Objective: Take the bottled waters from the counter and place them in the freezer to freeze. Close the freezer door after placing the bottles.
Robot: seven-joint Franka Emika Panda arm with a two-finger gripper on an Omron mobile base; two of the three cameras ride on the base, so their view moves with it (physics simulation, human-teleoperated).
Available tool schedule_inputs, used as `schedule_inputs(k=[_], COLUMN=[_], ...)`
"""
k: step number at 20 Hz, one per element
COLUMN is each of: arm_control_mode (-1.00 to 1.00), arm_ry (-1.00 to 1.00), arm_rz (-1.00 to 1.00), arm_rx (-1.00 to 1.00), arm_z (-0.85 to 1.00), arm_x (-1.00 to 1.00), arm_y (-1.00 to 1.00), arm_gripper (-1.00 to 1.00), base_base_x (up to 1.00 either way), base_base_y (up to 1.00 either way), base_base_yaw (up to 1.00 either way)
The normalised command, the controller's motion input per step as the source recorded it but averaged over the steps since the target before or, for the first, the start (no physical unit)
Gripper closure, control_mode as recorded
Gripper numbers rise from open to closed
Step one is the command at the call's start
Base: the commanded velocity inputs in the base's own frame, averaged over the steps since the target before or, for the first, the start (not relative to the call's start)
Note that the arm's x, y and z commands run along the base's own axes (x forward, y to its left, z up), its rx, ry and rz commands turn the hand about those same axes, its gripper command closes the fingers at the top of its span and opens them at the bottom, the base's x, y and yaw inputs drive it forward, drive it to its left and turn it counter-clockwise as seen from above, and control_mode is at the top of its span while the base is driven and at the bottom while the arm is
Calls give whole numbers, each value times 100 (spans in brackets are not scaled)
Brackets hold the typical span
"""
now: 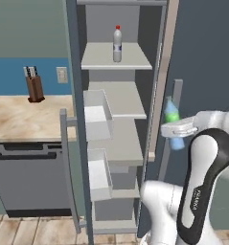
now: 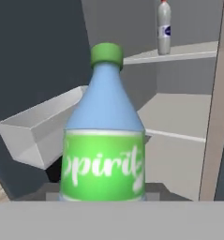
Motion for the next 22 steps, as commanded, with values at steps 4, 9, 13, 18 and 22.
schedule_inputs(k=[4,9,13,18,22], arm_control_mode=[-100,-100,-100,-100,-100], arm_ry=[-7,-12,-12,0,0], arm_rz=[-43,-55,-24,-3,5], arm_rx=[0,4,2,-1,-4], arm_z=[-27,-67,-54,-85,-69], arm_x=[4,62,51,64,77], arm_y=[92,-5,10,0,-36], arm_gripper=[100,100,100,100,100], base_base_x=[0,0,0,0,0], base_base_y=[0,0,0,0,0], base_base_yaw=[0,0,0,0,0])
